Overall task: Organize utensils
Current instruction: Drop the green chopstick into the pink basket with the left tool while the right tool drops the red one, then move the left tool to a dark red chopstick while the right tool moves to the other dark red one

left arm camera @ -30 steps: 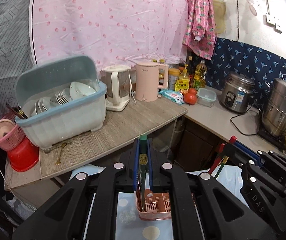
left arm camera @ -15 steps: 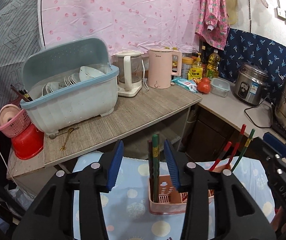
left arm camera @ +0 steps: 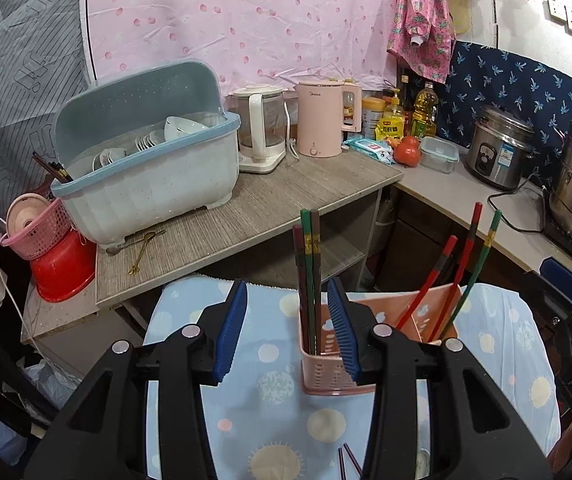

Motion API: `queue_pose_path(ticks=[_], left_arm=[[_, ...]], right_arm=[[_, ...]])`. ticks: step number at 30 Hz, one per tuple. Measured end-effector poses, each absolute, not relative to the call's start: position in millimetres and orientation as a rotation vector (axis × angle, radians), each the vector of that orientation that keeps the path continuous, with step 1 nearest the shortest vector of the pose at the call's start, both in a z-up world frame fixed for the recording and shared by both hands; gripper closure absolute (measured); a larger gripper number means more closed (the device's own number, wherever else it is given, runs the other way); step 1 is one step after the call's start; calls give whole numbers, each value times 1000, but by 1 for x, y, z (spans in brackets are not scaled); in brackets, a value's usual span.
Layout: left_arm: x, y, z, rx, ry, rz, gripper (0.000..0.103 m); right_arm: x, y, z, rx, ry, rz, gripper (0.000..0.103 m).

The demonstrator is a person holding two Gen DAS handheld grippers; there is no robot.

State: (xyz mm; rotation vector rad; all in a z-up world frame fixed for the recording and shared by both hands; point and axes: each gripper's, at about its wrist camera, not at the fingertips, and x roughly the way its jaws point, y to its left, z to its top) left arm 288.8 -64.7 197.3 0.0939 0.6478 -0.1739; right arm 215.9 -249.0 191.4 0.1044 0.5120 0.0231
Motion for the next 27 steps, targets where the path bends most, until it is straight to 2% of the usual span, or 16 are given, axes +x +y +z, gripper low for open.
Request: queue_pose_path(ticks=[27], left_arm=[[160,-44,124,87,789,-207,63]], right_arm=[[71,-221,121,56,645,38,68]])
